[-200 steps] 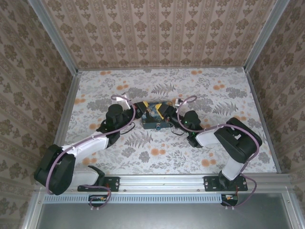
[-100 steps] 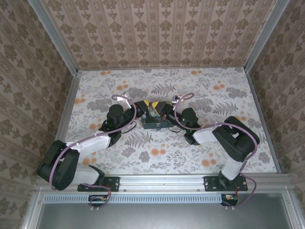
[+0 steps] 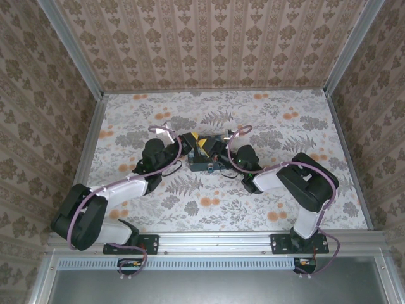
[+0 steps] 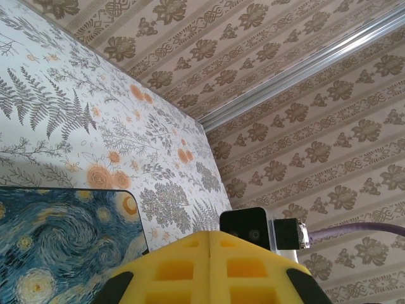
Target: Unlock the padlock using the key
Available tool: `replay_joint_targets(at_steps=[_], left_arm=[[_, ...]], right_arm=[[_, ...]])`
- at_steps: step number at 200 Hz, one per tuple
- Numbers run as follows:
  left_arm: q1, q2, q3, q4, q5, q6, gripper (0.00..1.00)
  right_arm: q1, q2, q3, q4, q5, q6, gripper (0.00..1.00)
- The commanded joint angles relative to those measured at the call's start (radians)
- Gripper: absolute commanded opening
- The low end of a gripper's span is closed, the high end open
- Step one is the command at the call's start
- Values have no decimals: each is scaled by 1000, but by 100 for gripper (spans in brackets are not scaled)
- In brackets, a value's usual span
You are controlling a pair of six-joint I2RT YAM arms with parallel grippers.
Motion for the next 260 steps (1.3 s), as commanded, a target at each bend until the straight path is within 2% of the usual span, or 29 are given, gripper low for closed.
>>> replay_joint_targets(at_steps=[1, 60, 92, 116, 166, 202, 260], left_arm=[[-10, 4, -6, 44, 1, -13, 0], [-14, 5, -10, 45, -10, -13, 0], [-15, 5, -12, 47, -16, -14, 0], [-15, 6, -15, 46, -21, -19, 0], [-15, 11, -20, 58, -21, -42, 0], [-18, 24, -18, 72, -22, -73, 0], [-21, 35, -16, 73, -34, -88, 0]], right_arm=[[8, 8, 28, 38, -9, -10, 33], [9, -3, 25, 38, -11, -6, 29], [11, -6, 23, 39, -11, -3, 22], [12, -10, 21, 39, -10, -1, 22], [14, -14, 26, 41, -21, -4, 37], [14, -17, 25, 40, -23, -4, 35], [15, -32, 13, 40, -23, -5, 27]])
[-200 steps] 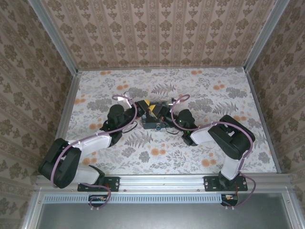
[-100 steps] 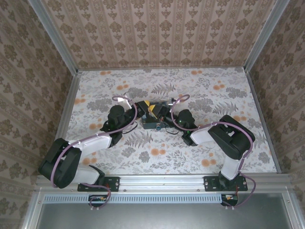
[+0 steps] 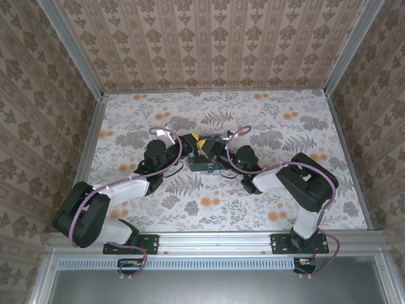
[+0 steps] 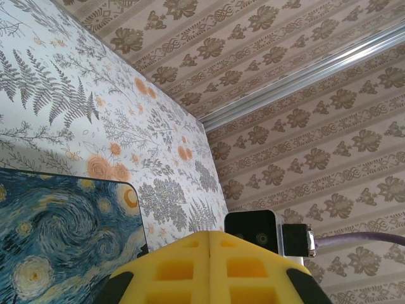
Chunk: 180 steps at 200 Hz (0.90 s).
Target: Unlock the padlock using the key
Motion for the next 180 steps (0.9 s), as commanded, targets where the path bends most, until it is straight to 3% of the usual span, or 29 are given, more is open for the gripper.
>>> replay_joint_targets(at_steps=[1, 31, 74, 108, 139, 158, 180], left_arm=[[-8, 12, -5, 50, -8, -21, 0], [-11, 18, -4, 51, -11, -23, 0], [-16, 17, -3, 46, -16, -23, 0], [-16, 14, 7, 28, -1, -14, 0], [13, -14, 24, -47, 49, -6, 40], [34, -39, 44, -129, 100, 20, 50], [47, -66, 65, -238, 147, 70, 52]], right_arm=[[5, -32, 11, 33, -20, -9, 27], [5, -38, 0, 33, -15, -10, 19], [6, -45, -4, 33, -10, -7, 0], [3, -45, -11, 31, -10, -2, 0], [-14, -47, -40, 30, -13, 9, 0], [-22, -55, -58, 31, -17, 13, 0], [-25, -68, -64, 29, -26, 11, 0]])
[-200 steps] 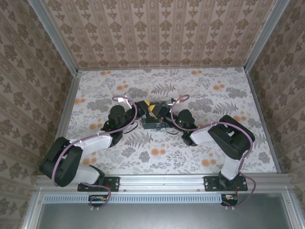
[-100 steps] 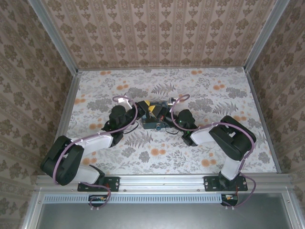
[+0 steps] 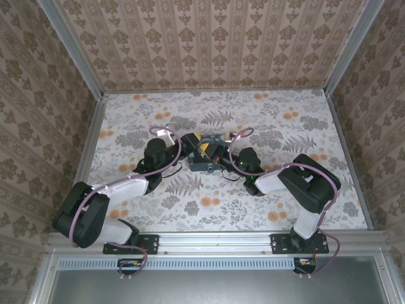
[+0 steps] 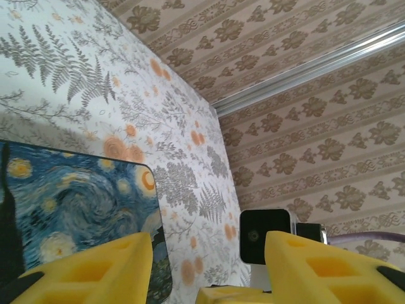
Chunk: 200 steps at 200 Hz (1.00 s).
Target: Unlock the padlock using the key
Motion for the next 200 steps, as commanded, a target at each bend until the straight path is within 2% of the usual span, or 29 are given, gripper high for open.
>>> replay_joint_targets(at_steps=[1, 20, 53, 150, 200], left_arm=[[14, -53, 49, -127, 83, 70, 52], [15, -63, 64, -182, 119, 106, 52], [12, -38, 83, -175, 178, 106, 51], [-19, 48, 115, -115, 166, 63, 37], [-22, 72, 118, -85, 157, 44, 18]], right_arm=[[-7, -46, -12, 30, -26, 6, 0], [-7, -51, -9, 31, -35, 6, 0], [-7, -44, 5, 30, -51, 11, 0], [-7, -51, 9, 31, -68, 13, 0], [-7, -54, 6, 30, -68, 14, 0]])
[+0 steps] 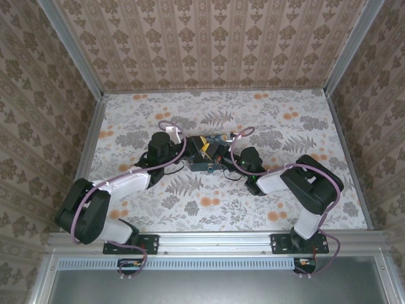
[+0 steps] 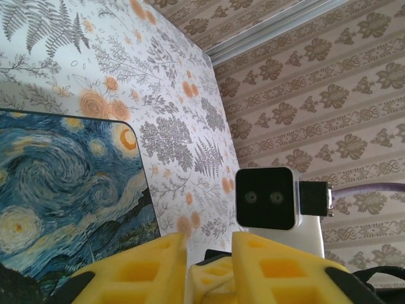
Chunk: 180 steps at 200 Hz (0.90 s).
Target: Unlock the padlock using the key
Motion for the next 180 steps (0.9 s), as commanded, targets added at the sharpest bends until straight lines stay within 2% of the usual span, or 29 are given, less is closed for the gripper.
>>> replay_joint_targets(at_steps=[1, 89, 97, 111, 124, 140, 180], left_arm=[[-9, 21, 25, 31, 5, -8, 18], [-22, 40, 6, 74, -14, -37, 0], [-23, 41, 1, 80, -20, -44, 0], [-21, 41, -8, 97, -32, -59, 0], [-20, 37, -12, 112, -38, -67, 0], [-20, 27, -9, 118, -43, -69, 0], [-21, -8, 11, 118, -47, -52, 0]], right_arm=[[0, -31, 10, 39, -23, 7, 0], [-1, -31, 15, 39, -11, 16, 0], [0, -33, 12, 40, -9, 17, 12], [-3, -46, -4, 40, -1, 13, 40], [-9, -69, -33, 40, 14, 6, 52], [-21, -101, -74, 40, 32, -3, 58], [-46, -173, -148, 40, 81, -28, 59]])
